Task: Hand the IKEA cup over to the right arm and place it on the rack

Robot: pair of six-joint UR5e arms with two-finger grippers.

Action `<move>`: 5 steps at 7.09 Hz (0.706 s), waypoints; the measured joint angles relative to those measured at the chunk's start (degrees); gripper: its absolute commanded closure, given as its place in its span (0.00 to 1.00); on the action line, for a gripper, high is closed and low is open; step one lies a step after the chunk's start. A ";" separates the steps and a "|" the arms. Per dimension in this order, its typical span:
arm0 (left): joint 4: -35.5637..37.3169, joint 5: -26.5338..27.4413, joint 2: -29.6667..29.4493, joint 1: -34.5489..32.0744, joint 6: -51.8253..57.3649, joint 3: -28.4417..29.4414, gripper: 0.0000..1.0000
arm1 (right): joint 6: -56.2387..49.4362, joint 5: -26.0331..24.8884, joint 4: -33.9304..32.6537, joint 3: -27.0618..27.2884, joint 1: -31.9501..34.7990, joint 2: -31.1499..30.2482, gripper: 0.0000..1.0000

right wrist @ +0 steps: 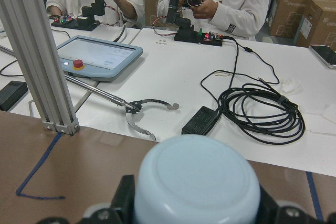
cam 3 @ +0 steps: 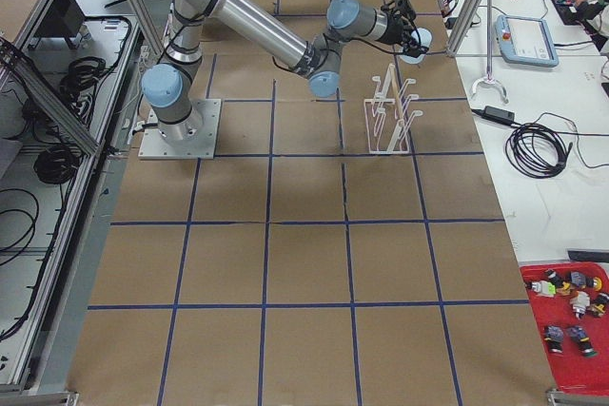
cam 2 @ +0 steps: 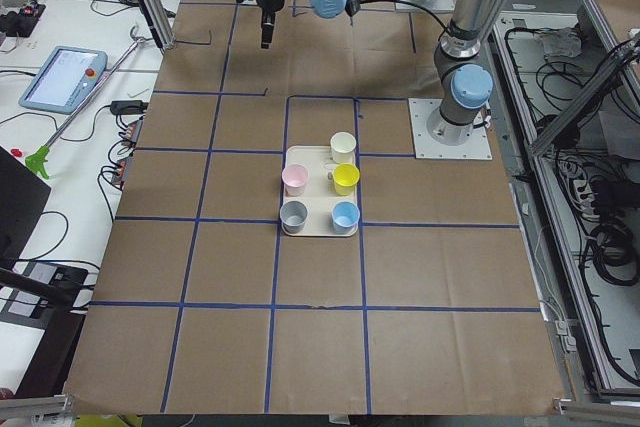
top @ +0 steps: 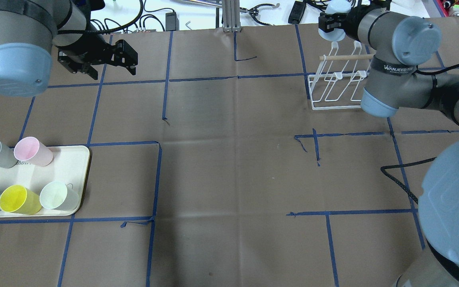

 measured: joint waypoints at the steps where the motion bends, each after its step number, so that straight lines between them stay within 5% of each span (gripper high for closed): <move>1: -7.06 1.42 1.13 -0.03 -0.51 2.11 0.01 | -0.62 -0.02 0.04 0.00 -0.60 0.72 0.84; 4: -14.71 3.63 3.41 0.58 -0.03 2.46 0.01 | -0.96 -0.09 -0.07 0.08 -1.23 2.52 0.82; 5: -15.24 3.75 4.56 2.14 2.15 0.96 0.01 | -0.89 -0.12 -0.42 0.13 -1.26 3.18 0.59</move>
